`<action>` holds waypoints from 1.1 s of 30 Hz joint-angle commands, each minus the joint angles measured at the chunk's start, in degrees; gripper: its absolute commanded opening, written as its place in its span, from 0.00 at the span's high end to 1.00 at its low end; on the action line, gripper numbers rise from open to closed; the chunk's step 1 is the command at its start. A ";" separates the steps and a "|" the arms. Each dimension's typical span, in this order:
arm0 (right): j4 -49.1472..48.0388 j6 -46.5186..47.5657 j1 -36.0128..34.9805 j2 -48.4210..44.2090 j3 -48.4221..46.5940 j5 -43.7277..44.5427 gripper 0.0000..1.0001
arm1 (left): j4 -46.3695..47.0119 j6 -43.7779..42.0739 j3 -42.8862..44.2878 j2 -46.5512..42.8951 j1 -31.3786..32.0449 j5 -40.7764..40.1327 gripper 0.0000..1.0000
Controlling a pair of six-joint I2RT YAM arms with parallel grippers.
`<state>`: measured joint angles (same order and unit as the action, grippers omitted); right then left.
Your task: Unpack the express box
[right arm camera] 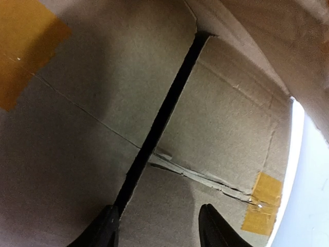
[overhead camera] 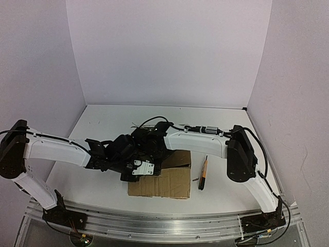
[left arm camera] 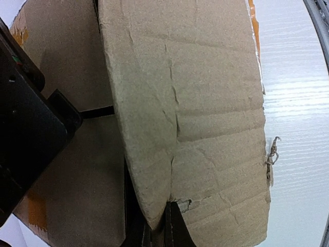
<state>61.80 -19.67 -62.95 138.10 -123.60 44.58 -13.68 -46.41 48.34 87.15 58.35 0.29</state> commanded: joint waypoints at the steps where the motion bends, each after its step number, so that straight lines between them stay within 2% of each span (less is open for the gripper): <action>1: 6.52 -4.68 6.36 -6.64 4.29 7.66 0.53 | -8.20 1.05 -2.03 -0.51 0.01 -2.77 1.00; 11: 7.90 -4.09 6.70 -13.00 2.04 11.25 0.49 | -9.33 1.32 -2.63 -0.24 0.01 -2.91 1.00; 18: 8.58 -5.41 7.13 -16.82 5.93 11.79 0.45 | -9.35 1.04 -2.71 -0.23 0.01 -3.07 1.00; 20: 5.53 -4.40 7.83 -18.75 9.45 5.31 0.38 | -9.08 1.04 -2.63 -0.17 0.01 -3.18 1.00; 23: -10.08 4.11 7.80 -27.80 22.85 -9.39 0.31 | -9.36 1.11 -2.30 -0.47 -0.02 -2.47 0.99; 24: -15.80 5.30 7.88 -31.37 28.27 -13.53 0.31 | -9.80 0.87 -2.15 -0.70 -0.07 -1.63 0.93; 27: -27.49 8.43 7.91 -38.60 39.72 -24.57 0.28 | -10.61 -0.04 -1.43 -3.36 -0.17 2.40 0.65; 30: -29.86 8.23 7.89 -40.26 41.32 -30.13 0.28 | -10.22 -1.58 -0.84 -6.36 -0.32 5.38 0.47; 33: -31.89 6.43 7.93 -39.48 41.10 -33.49 0.27 | -9.00 -2.75 -0.32 -7.94 -1.15 7.03 0.34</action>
<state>40.80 -13.41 -54.70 99.94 -82.28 21.92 -22.50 -46.59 47.09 83.43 58.08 3.27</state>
